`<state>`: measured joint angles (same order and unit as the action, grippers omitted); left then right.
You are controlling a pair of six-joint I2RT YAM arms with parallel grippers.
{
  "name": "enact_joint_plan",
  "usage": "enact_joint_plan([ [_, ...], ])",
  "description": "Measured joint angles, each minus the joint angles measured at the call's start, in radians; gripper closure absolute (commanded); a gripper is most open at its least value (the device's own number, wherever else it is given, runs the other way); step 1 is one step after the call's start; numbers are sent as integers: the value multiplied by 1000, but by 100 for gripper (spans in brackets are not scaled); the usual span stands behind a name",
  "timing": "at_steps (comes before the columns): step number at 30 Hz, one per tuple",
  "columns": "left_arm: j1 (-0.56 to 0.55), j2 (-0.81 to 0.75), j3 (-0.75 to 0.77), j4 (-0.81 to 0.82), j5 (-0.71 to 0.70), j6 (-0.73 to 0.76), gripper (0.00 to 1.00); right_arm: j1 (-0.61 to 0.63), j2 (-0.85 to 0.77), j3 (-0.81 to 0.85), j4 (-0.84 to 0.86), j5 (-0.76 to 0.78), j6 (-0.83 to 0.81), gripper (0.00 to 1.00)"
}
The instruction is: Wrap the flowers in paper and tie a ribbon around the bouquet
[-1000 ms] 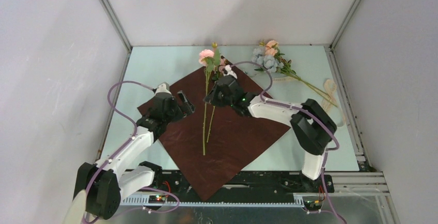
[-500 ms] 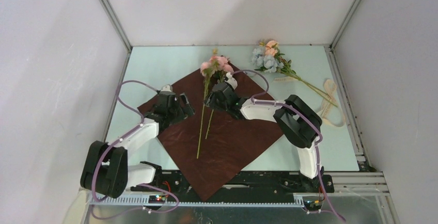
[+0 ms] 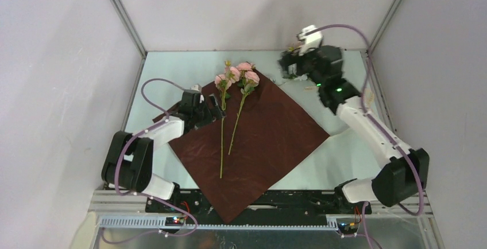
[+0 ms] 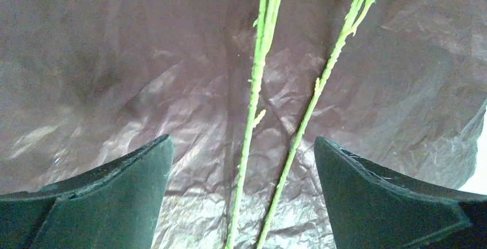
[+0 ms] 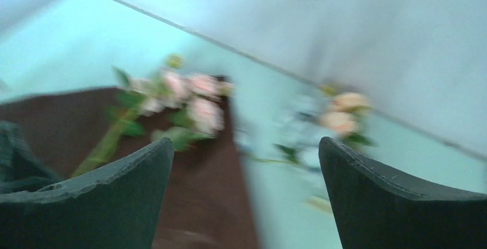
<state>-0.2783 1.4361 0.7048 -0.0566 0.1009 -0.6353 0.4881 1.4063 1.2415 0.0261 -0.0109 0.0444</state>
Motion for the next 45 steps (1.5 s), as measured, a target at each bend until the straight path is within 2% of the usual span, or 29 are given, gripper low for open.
enact_joint_plan([
  [3, 0, 63, 40, 8, 27, 2, 2, -222, -38, 5, -90, -151, -238, 0],
  [7, 0, 93, 58, 19, 52, 9, 2, -491, 23, 5, -245, -349, -512, 0],
  [10, 0, 93, 58, 18, 60, 19, 2, -584, 110, 5, -364, -390, -681, 1],
  [13, 0, 79, 55, 13, 60, 32, 2, -618, 211, 19, -451, -393, -795, 9],
  [14, 0, 65, 49, 13, 59, 34, 2, -628, 259, 40, -483, -393, -826, 15],
  [18, 0, -26, -2, 3, 48, 41, 2, -680, 500, 259, -657, -381, -915, 30],
  [22, 0, -101, -48, -15, 24, 43, 2, -722, 748, 555, -801, -351, -960, 32],
  [25, 0, -130, -74, -17, 10, 42, 2, -737, 840, 635, -845, -323, -979, 32],
  [28, 0, -135, -88, -21, 6, 42, 2, -738, 887, 653, -881, -325, -1001, 34],
  [30, 0, -135, -88, -28, 5, 42, 2, -734, 907, 669, -912, -332, -1018, 44],
  [31, 0, -135, -88, -28, 3, 42, 2, -731, 916, 682, -927, -334, -1028, 55],
  [33, 0, -135, -88, -32, -2, 42, 2, -725, 926, 703, -941, -337, -1046, 70],
  [40, 0, -134, -88, -41, -12, 43, 2, -707, 935, 719, -959, -347, -1065, 96],
  [42, 0, -134, -88, -43, -12, 43, 2, -700, 935, 719, -965, -348, -1072, 100],
  [45, 0, -134, -88, -43, -11, 43, 2, -689, 929, 717, -972, -347, -1075, 100],
])
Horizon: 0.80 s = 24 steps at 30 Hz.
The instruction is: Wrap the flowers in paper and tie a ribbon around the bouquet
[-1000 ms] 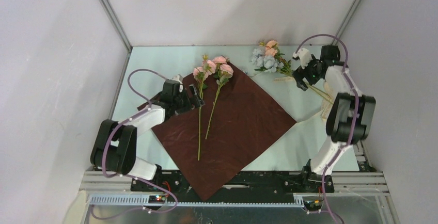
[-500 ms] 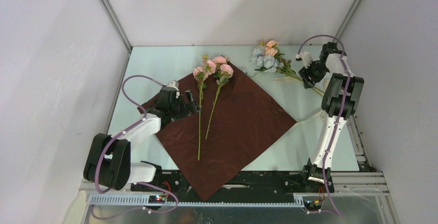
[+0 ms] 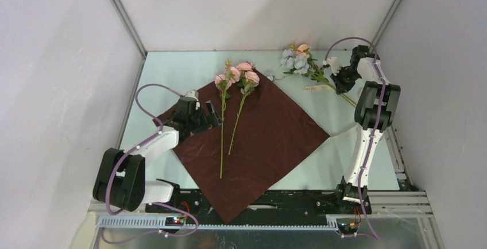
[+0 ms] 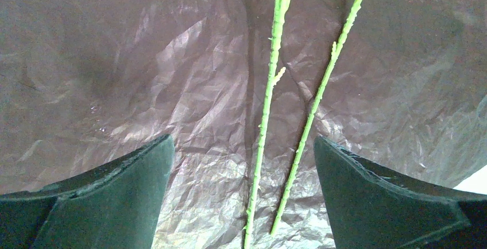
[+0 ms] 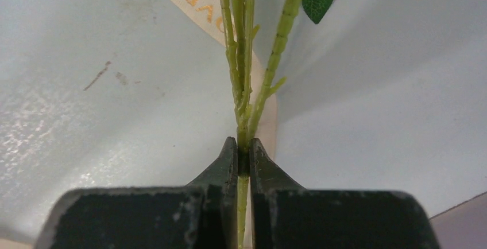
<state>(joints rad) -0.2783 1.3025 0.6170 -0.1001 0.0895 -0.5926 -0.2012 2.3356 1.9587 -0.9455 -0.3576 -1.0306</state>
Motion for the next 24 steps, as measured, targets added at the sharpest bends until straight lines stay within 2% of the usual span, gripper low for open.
enact_joint_plan([
  [5, 0, -3, 0, 0, 0, 0, 2, 31, -106, -74, 27, 24, 1, 100],
  [10, -1, -57, 0, -16, 0, 0, 2, 76, -323, -164, 75, 72, 5, 100],
  [14, -1, -135, 0, -18, 3, -1, 2, 123, -533, -265, 193, 144, 64, 100],
  [18, -1, -246, -30, -14, 12, -9, 2, 194, -727, -379, 388, 279, 197, 100],
  [22, -3, -364, -68, -19, 12, -21, 2, 335, -875, -396, 502, 391, 441, 100],
  [24, -3, -406, -79, -20, 11, -32, 2, 429, -949, -403, 544, 413, 624, 100],
])
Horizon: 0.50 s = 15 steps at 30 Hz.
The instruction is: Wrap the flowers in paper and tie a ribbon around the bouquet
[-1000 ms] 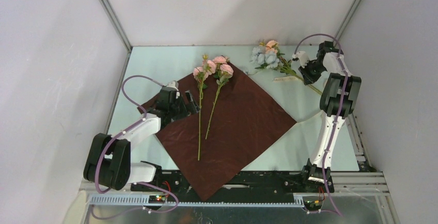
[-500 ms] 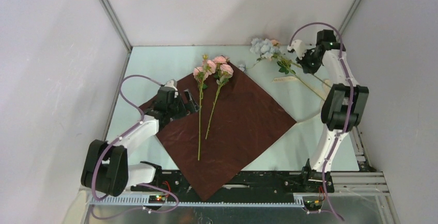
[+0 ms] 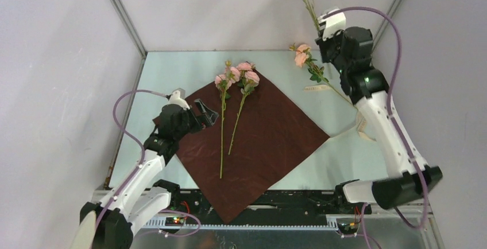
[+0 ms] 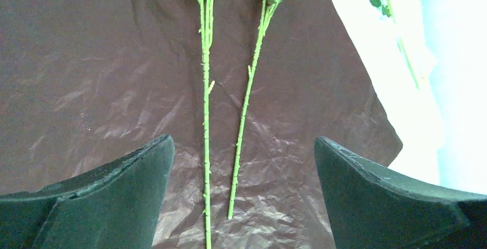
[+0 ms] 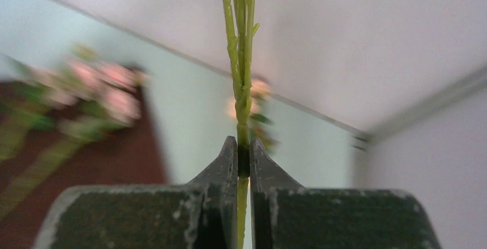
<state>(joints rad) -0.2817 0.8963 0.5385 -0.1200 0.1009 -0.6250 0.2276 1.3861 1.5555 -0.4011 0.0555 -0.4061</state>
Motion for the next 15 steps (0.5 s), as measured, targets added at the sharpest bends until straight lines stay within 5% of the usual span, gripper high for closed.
enact_joint_plan([
  [7, 0, -64, -3, -43, -27, -24, 2, 311, -222, -282, 226, 22, 727, 100],
  [15, 0, -61, -3, -130, -74, -42, 2, 564, 179, -345, 402, 42, 1212, 100],
])
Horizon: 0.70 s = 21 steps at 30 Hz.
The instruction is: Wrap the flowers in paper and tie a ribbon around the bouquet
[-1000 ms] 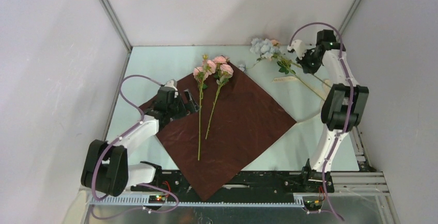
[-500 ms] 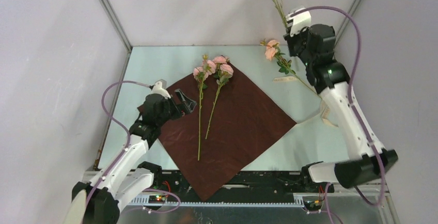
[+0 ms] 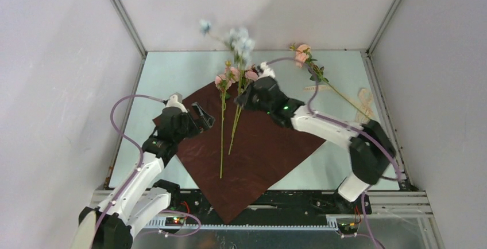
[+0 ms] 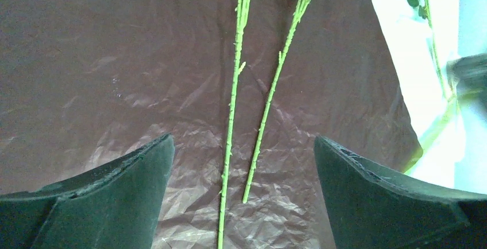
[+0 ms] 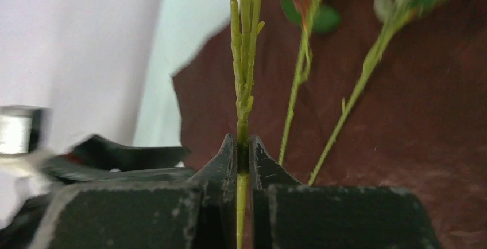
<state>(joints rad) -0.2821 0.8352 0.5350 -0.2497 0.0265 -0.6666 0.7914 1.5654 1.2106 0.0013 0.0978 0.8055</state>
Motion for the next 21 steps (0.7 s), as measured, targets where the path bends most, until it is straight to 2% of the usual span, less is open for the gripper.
enact_joint_plan([
  [5, 0, 18, -15, -3, -21, -7, 2, 63, 199, -39, -1, 8, 158, 100],
  [12, 0, 82, -28, -5, -28, -7, 2, 131, 280, -58, 24, 61, 288, 100],
  [13, 0, 89, -28, -4, -28, -7, 2, 136, 291, -58, 27, 70, 300, 97],
  [15, 0, 98, -28, -4, -29, -7, 2, 146, 315, -58, 26, 88, 323, 87],
  [16, 0, 101, -28, -4, -28, -7, 2, 150, 324, -58, 25, 92, 330, 74],
  [17, 0, 103, -28, -4, -28, -7, 2, 150, 335, -58, 25, 92, 332, 64],
  [18, 0, 105, -28, -3, -28, -7, 2, 150, 346, -58, 24, 91, 336, 60],
  [19, 0, 108, -28, -2, -28, -7, 2, 150, 355, -58, 23, 90, 333, 46],
  [21, 0, 113, -28, 0, -28, -7, 2, 150, 360, -58, 23, 85, 331, 36],
])
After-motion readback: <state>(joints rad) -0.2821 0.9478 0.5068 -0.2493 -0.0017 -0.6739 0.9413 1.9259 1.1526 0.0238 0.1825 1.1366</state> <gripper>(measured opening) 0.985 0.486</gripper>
